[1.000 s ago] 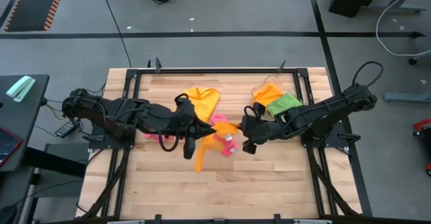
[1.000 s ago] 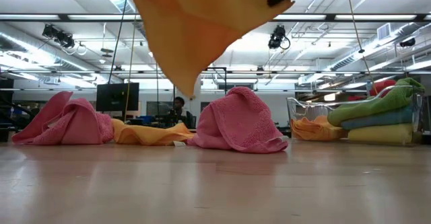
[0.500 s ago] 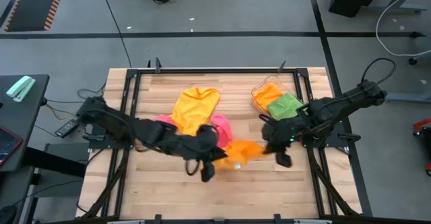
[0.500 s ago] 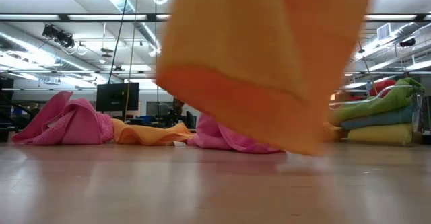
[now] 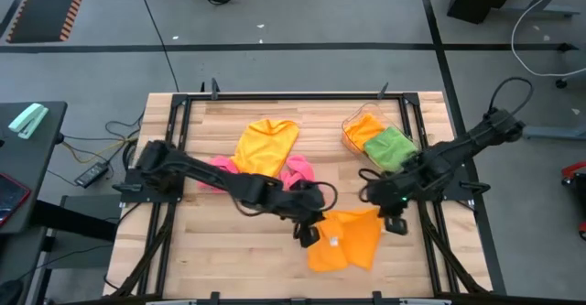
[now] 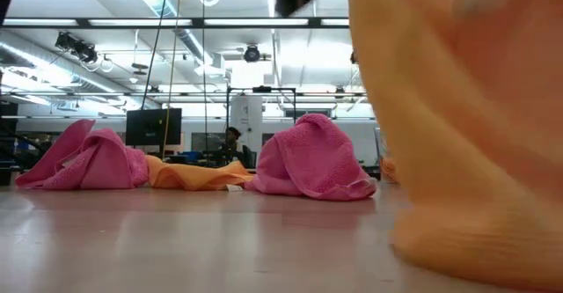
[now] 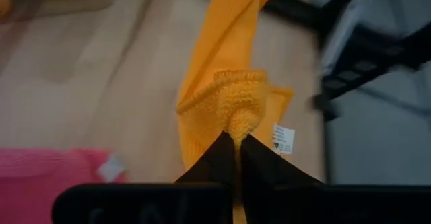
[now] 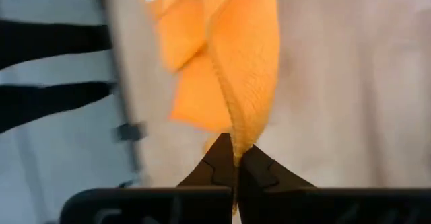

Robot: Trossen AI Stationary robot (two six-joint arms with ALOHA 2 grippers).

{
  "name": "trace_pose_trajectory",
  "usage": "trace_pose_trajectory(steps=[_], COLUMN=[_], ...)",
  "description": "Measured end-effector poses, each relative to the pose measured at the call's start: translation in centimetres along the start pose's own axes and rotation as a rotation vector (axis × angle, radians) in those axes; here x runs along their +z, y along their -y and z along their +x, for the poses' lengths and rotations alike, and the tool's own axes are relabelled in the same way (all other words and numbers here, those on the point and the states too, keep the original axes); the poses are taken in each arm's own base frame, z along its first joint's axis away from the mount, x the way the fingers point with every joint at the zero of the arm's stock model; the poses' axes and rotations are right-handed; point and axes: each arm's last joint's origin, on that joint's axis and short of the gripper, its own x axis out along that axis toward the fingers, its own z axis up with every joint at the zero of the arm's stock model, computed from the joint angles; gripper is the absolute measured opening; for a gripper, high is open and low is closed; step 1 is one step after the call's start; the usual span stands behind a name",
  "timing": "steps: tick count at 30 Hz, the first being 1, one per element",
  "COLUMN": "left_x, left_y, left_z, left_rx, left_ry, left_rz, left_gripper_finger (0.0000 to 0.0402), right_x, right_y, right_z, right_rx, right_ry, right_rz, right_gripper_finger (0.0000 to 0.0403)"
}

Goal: Fold microfiber towels
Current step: Fold the bottom orange towel

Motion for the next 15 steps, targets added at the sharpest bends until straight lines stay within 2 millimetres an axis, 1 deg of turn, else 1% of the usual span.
trace_pose_trajectory(steps=[4,8,11,15], left_x=[-1.0,-1.4,-1.9,-1.9], left_y=[-2.6,-5.2,-7.3,-9.4], left_z=[3.3,5.4,6.2,6.2], left_rx=[0.090,0.161,0.227,0.273], left_ry=[-0.082,-0.135,-0.221,-0.315], left_rz=[-0.003,-0.003,0.029,0.119], left_gripper_finger=[0.0014,0.0043,0.0076,0.0130], right_x=[1.1,1.8,2.1,2.3], right_y=[2.3,4.3,4.9,4.9], right_z=[2.4,4.1,4.5,4.5], right_rx=[-0.137,-0.204,-0.197,-0.167], right_ry=[-0.010,-0.052,-0.078,-0.084], right_rz=[0.050,0.117,0.152,0.179], right_gripper_finger=[0.0004,0.0004,0.0004,0.0004])
